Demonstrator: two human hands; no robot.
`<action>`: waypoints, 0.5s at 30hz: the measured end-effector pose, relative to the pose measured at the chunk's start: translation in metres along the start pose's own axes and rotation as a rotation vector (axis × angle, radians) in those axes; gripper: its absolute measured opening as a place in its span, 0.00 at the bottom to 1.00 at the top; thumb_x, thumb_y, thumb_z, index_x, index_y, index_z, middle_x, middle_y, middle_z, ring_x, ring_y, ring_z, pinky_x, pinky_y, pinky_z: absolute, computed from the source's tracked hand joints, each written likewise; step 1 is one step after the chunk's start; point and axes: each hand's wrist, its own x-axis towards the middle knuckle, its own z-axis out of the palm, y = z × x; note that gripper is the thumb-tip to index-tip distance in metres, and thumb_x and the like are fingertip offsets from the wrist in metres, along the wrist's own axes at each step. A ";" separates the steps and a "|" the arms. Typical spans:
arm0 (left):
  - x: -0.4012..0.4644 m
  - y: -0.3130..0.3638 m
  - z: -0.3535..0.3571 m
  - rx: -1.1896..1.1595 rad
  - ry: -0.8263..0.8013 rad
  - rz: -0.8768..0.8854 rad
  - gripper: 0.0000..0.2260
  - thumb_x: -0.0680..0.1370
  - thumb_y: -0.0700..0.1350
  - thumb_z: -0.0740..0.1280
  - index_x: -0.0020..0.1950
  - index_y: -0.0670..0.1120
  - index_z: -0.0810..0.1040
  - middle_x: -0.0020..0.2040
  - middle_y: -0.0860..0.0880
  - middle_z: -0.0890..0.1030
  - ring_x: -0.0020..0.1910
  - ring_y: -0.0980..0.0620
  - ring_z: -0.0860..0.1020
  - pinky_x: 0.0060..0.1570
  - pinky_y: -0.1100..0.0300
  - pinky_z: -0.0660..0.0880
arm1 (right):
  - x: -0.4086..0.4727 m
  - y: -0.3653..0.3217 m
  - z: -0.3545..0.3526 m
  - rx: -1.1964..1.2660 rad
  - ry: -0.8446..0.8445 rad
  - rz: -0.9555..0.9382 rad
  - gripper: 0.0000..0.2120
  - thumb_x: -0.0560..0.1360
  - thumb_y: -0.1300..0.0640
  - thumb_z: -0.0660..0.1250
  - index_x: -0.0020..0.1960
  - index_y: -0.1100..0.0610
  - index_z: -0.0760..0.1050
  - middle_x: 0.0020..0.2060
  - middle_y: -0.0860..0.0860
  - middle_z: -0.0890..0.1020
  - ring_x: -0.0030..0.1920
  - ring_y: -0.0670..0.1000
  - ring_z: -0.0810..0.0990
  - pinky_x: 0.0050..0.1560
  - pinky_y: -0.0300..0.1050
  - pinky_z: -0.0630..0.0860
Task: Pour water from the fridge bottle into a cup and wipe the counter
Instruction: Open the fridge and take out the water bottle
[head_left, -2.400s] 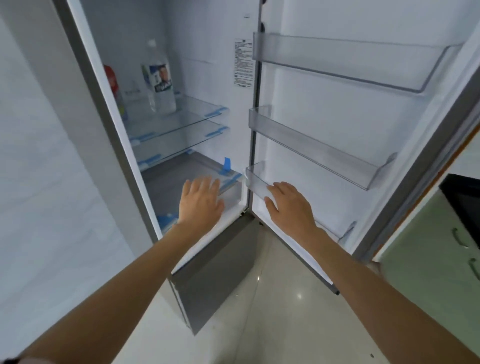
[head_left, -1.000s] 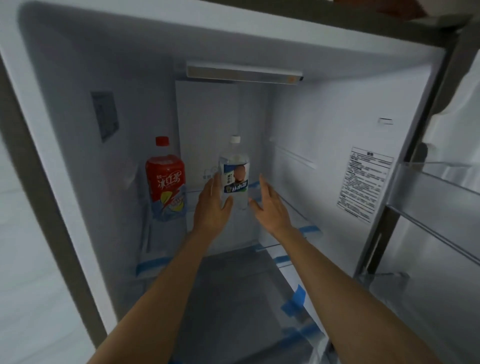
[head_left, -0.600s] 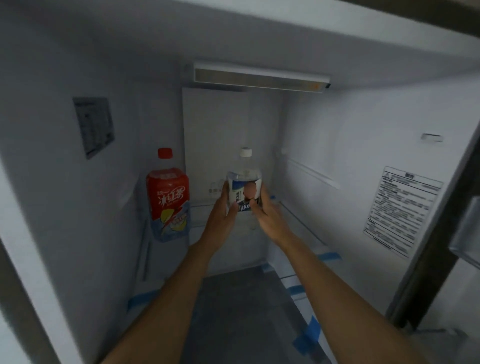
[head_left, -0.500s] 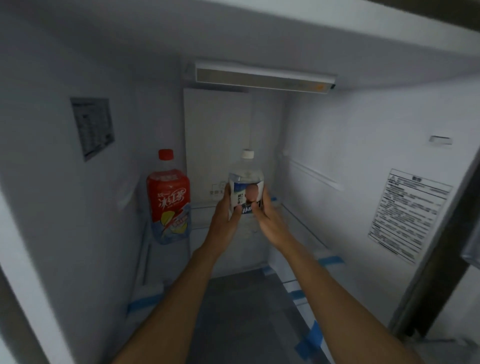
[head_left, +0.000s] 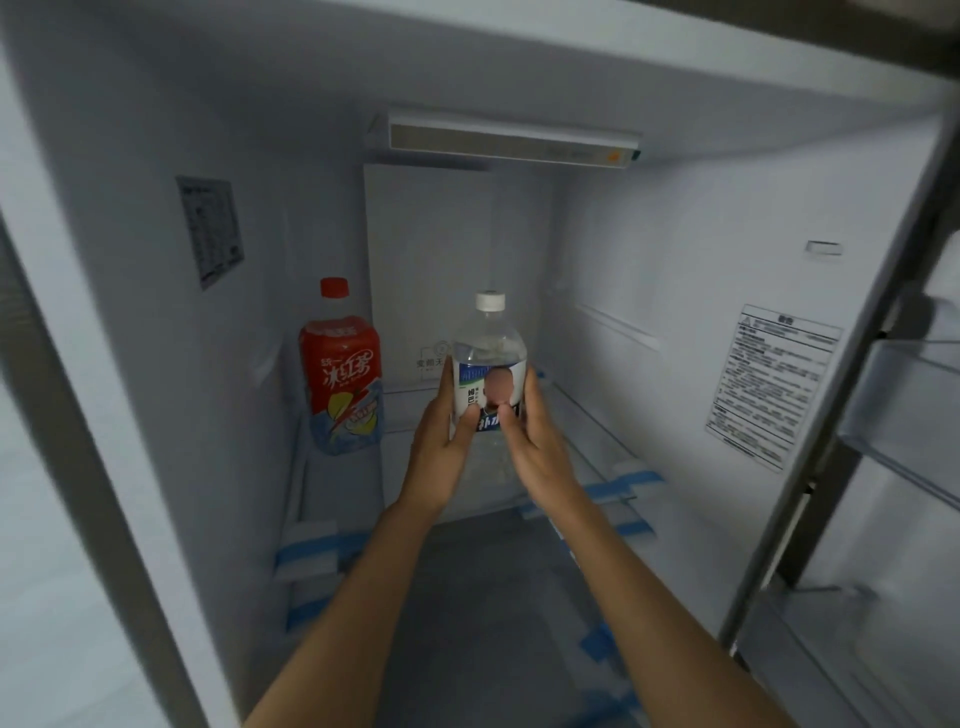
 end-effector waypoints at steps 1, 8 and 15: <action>-0.010 0.007 -0.001 -0.007 0.005 -0.004 0.26 0.82 0.53 0.57 0.77 0.63 0.49 0.67 0.74 0.63 0.68 0.72 0.63 0.66 0.69 0.62 | -0.008 -0.005 0.001 -0.003 0.013 -0.001 0.26 0.81 0.45 0.55 0.76 0.41 0.51 0.72 0.44 0.66 0.69 0.41 0.67 0.69 0.50 0.69; -0.106 0.059 -0.005 -0.008 0.092 -0.037 0.27 0.78 0.63 0.57 0.76 0.67 0.51 0.68 0.58 0.71 0.68 0.59 0.69 0.69 0.48 0.68 | -0.091 -0.058 0.002 0.009 0.114 -0.001 0.24 0.79 0.43 0.53 0.70 0.32 0.45 0.65 0.44 0.63 0.58 0.23 0.64 0.51 0.23 0.68; -0.220 0.106 -0.014 -0.118 0.163 -0.028 0.28 0.78 0.60 0.58 0.77 0.63 0.53 0.63 0.72 0.71 0.66 0.65 0.71 0.64 0.61 0.69 | -0.192 -0.107 0.009 0.041 0.072 -0.018 0.25 0.76 0.32 0.50 0.70 0.26 0.45 0.66 0.30 0.60 0.63 0.25 0.62 0.62 0.37 0.69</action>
